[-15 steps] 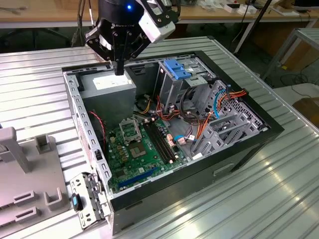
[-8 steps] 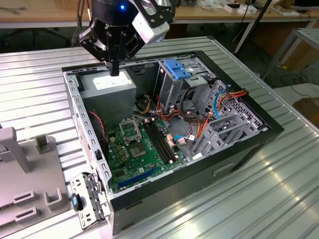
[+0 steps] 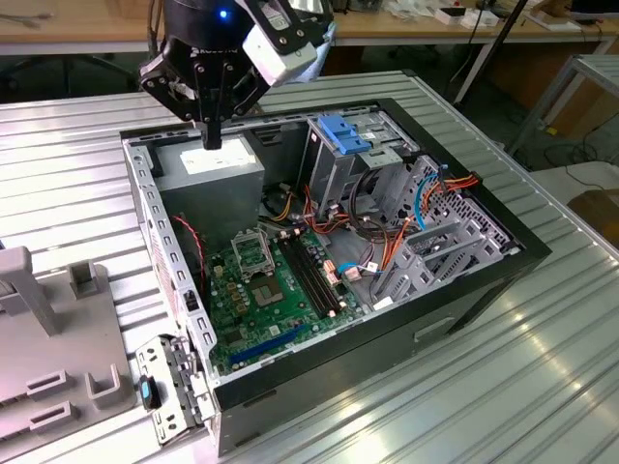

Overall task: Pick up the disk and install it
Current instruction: 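Reach for the disk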

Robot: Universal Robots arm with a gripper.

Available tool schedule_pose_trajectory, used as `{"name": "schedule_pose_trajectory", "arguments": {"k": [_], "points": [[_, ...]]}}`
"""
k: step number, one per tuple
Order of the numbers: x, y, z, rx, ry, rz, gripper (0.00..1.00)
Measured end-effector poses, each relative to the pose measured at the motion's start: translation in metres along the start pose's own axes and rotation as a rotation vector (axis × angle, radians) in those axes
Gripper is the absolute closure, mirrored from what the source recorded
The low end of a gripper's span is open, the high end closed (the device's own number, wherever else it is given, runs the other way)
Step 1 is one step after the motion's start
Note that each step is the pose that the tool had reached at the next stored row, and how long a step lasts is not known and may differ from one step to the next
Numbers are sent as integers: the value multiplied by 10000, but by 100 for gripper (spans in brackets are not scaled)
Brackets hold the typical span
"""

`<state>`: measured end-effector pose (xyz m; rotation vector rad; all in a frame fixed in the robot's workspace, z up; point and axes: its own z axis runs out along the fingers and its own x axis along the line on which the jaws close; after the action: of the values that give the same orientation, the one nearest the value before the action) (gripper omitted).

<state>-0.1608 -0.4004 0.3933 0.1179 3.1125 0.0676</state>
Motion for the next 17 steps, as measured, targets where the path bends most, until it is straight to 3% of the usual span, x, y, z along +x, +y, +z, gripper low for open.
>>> {"name": "schedule_pose_trajectory", "arguments": {"k": [17], "points": [[263,-33,-8,0,0,1,89]]}}
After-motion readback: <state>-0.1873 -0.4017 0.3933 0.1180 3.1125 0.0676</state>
